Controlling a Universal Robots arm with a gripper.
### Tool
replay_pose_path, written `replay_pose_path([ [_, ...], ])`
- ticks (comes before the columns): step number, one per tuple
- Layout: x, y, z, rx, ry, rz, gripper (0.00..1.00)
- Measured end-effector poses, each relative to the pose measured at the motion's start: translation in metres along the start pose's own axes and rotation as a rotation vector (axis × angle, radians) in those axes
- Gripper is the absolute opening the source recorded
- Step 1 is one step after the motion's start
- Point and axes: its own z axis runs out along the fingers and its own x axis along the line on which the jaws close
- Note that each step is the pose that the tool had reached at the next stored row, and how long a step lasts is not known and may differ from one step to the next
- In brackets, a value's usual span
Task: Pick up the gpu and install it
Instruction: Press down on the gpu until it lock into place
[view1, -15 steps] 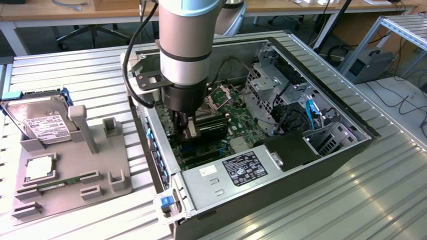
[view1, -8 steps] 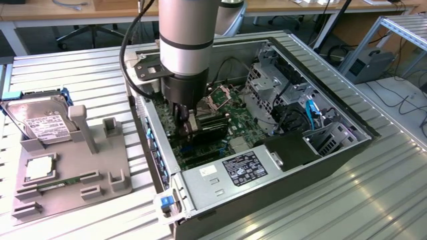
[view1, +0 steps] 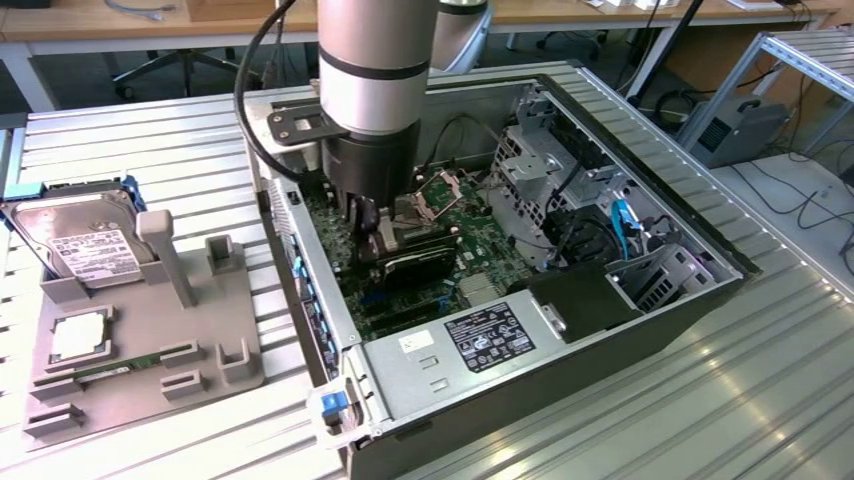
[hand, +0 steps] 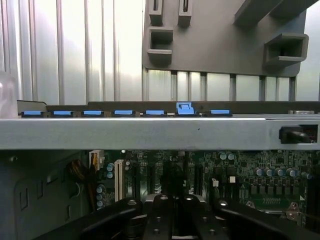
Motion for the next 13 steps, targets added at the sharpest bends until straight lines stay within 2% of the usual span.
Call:
replay_pose_path([
  [1,0.000,-0.0016,0.0000,-0.0012,-0.0001,0.000,0.11],
  [4,-0.001,-0.0099,-0.0002,-0.0109,0.0001,-0.001,0.11],
  [10,-0.013,-0.0108,-0.0004,-0.0123,0.0014,-0.001,0.11],
  [13,-0.013,-0.0122,0.0015,-0.0172,0.0012,-0.001,0.11],
])
